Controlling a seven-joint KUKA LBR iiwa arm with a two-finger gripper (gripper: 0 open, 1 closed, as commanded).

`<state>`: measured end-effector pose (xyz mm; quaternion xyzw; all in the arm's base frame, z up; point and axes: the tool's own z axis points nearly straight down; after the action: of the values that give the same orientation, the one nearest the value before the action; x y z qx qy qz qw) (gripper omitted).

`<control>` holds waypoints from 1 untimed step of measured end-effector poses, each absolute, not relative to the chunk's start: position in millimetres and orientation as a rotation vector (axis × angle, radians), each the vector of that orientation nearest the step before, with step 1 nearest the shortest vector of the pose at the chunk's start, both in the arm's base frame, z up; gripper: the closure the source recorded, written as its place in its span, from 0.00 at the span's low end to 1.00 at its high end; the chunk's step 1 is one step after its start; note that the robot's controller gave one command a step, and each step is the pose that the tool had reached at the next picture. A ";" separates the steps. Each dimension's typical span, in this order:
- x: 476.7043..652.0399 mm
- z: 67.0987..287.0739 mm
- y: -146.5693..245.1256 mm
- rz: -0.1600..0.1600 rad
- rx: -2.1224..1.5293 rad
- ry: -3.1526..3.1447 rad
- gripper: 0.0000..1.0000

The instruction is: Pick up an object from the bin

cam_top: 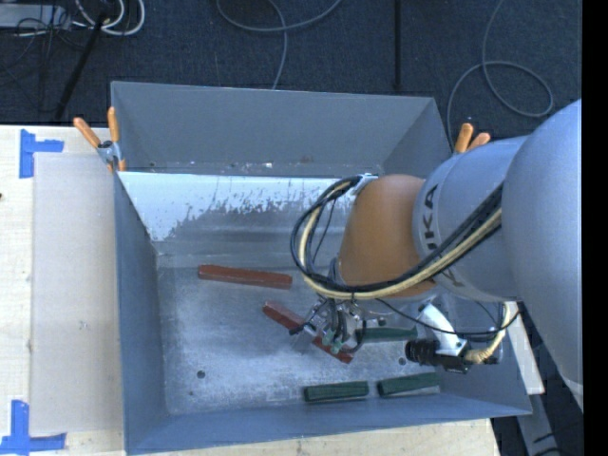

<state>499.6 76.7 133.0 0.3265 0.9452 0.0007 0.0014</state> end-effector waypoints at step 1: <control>499.6 148.0 75.9 0.000 1.023 2.971 1.00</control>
Offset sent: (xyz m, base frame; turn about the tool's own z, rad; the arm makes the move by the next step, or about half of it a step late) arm 0.0000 -0.0001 0.0151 0.0000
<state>499.6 75.9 148.0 0.3256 0.9455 -0.0001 -0.0004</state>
